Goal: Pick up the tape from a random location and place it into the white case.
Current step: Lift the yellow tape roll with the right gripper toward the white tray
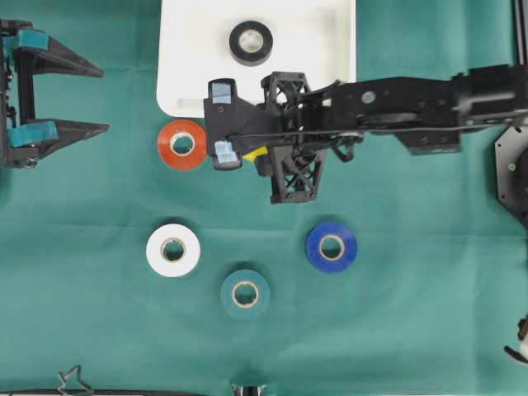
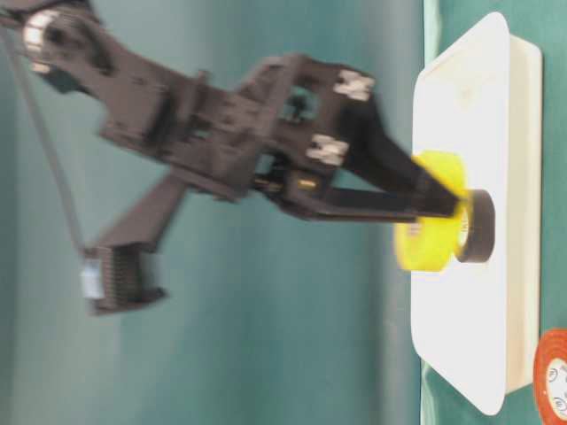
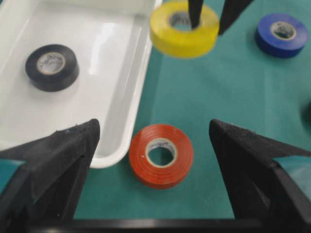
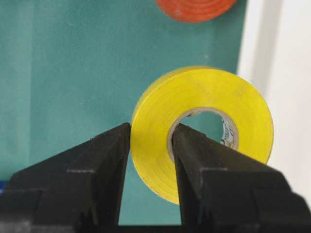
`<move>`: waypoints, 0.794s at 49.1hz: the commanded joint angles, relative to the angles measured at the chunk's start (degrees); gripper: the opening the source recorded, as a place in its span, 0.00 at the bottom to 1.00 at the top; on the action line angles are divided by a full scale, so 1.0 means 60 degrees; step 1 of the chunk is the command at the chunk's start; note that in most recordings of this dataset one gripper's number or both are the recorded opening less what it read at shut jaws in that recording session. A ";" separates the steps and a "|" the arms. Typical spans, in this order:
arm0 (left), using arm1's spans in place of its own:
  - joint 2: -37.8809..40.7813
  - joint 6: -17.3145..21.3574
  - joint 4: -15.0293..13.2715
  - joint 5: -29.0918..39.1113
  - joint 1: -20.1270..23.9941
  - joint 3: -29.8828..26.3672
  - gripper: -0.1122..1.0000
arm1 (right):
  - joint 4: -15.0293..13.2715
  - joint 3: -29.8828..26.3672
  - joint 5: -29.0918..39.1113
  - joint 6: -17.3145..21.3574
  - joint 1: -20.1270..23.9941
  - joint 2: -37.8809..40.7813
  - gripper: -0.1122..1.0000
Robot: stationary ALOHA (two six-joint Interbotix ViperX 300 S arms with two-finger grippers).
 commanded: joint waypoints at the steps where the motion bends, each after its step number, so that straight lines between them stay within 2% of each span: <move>1: 0.0029 -0.0029 0.0000 -0.0044 -0.0015 -0.0117 0.96 | -0.0132 -0.0410 0.0278 0.0029 0.0000 -0.0527 0.36; 22: 0.0029 -0.0029 -0.0015 -0.0044 -0.0015 -0.0132 0.96 | -0.0396 -0.1523 0.2197 0.0044 0.0000 -0.1157 0.36; 39: 0.0029 -0.0029 0.0000 -0.0029 -0.0015 -0.0132 0.96 | -0.0396 -0.1597 0.2358 0.0059 0.0000 -0.1230 0.36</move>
